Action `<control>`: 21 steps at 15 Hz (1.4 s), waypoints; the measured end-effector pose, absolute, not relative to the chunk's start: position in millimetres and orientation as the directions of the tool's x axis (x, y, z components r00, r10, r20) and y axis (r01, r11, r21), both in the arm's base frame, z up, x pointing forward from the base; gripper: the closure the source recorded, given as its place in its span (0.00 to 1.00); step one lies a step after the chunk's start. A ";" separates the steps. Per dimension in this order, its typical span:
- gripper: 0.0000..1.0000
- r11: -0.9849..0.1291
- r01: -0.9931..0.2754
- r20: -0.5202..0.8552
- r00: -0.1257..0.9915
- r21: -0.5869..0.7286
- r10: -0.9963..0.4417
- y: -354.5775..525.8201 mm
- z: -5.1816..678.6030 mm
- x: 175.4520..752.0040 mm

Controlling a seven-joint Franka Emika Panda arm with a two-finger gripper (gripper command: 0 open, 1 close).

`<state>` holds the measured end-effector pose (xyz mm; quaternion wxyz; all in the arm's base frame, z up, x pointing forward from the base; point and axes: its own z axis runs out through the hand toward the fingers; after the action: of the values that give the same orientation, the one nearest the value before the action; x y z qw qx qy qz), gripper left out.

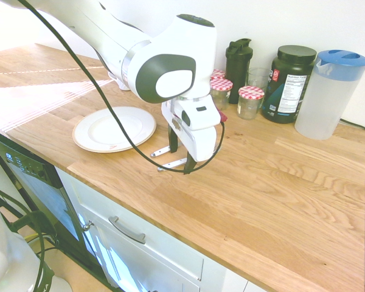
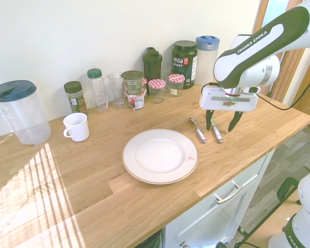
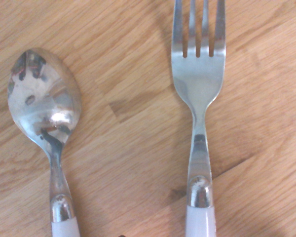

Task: Put the fork into the plate

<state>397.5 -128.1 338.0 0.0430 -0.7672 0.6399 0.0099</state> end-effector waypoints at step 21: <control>1.00 -0.179 -0.984 -0.079 0.181 -0.021 -0.980 -126.2 330.4 412.2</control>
<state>412.2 -126.2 330.4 0.0332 -0.7676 0.6397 0.0236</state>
